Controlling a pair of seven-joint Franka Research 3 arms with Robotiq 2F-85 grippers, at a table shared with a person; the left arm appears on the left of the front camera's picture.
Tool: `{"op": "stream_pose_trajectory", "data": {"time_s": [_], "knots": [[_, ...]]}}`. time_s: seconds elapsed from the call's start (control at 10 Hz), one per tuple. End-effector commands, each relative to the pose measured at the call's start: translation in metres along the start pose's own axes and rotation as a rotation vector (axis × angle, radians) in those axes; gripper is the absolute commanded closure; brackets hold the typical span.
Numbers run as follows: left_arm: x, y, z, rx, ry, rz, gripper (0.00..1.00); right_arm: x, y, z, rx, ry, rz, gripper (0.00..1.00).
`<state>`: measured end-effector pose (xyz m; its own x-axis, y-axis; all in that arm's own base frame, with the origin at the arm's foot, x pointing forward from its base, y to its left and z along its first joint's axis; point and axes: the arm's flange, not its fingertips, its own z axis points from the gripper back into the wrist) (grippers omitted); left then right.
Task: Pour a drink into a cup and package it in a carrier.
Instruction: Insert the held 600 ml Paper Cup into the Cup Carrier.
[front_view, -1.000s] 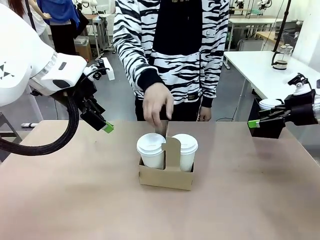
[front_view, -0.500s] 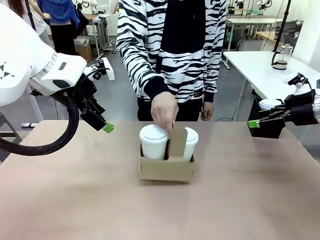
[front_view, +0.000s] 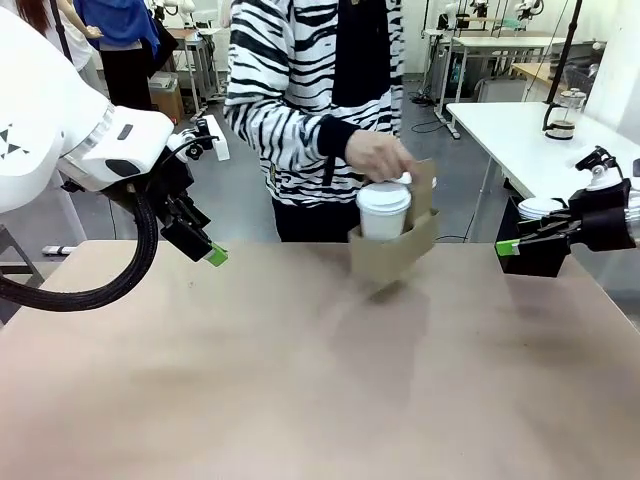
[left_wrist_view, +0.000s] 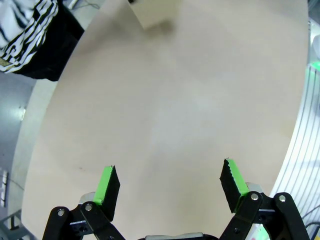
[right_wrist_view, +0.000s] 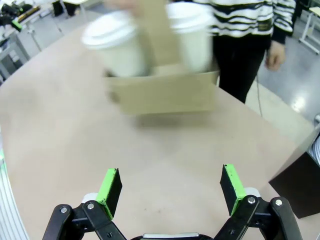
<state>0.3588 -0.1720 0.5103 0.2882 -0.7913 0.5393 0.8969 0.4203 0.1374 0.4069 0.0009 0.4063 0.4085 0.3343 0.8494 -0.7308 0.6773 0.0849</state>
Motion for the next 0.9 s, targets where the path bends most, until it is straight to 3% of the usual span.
{"op": "stream_pose_trajectory", "data": {"time_s": [0.0,0.8], "knots": [[0.0007,0.0009,0.0006,0.003,0.007,0.006,0.0,-0.0034,-0.0015,0.0013,0.009,-0.008,0.018,0.0],[0.0007,0.0009,0.0006,0.003,0.007,0.006,0.0,-0.0034,-0.0015,0.0013,0.009,-0.008,0.018,0.0]]}}
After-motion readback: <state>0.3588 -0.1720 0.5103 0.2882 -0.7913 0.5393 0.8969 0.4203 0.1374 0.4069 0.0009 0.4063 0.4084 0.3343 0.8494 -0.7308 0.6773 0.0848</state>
